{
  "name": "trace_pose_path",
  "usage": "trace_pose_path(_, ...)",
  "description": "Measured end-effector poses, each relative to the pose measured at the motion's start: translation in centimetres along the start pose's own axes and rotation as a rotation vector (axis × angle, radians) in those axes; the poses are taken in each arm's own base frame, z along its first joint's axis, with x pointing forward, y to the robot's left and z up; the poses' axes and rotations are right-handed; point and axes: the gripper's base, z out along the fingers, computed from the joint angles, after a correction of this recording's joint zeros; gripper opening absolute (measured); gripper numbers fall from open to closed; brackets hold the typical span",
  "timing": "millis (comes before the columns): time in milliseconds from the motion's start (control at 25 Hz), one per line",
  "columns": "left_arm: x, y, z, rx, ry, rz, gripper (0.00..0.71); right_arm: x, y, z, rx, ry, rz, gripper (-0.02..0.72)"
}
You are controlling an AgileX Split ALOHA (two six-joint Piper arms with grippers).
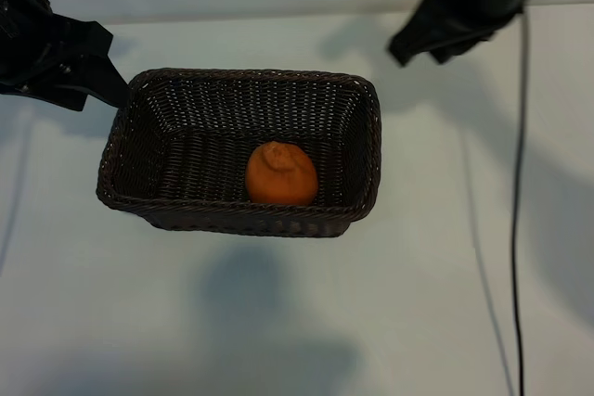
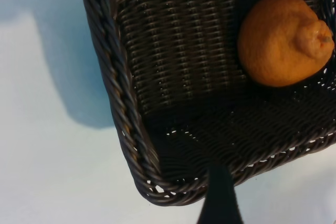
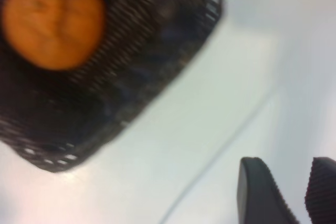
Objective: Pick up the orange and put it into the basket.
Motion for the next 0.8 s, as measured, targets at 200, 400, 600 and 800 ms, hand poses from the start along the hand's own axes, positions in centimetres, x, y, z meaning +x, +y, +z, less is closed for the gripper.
trace_pose_path(200, 0.0, 0.0, 0.0, 0.0, 0.0, 0.001, 0.559, 2.3, -3.0, 0.8, 0.013, 0.063, 0.102, 0.259)
trace_pose_path(400, 0.0, -0.1, 0.0, 0.008, -0.002, -0.001, 0.559, 2.7, -3.5, 1.1, -0.022, 0.071, 0.135, 0.259)
trace_pose_path(600, 0.0, -0.2, 0.0, 0.018, -0.005, -0.004, 0.559, 2.8, -3.6, 0.8, -0.011, 0.067, 0.129, 0.259)
trace_pose_path(800, 0.0, -0.2, 0.0, 0.018, -0.005, -0.004, 0.559, 3.8, -3.3, 1.5, -0.016, 0.107, 0.131, 0.259)
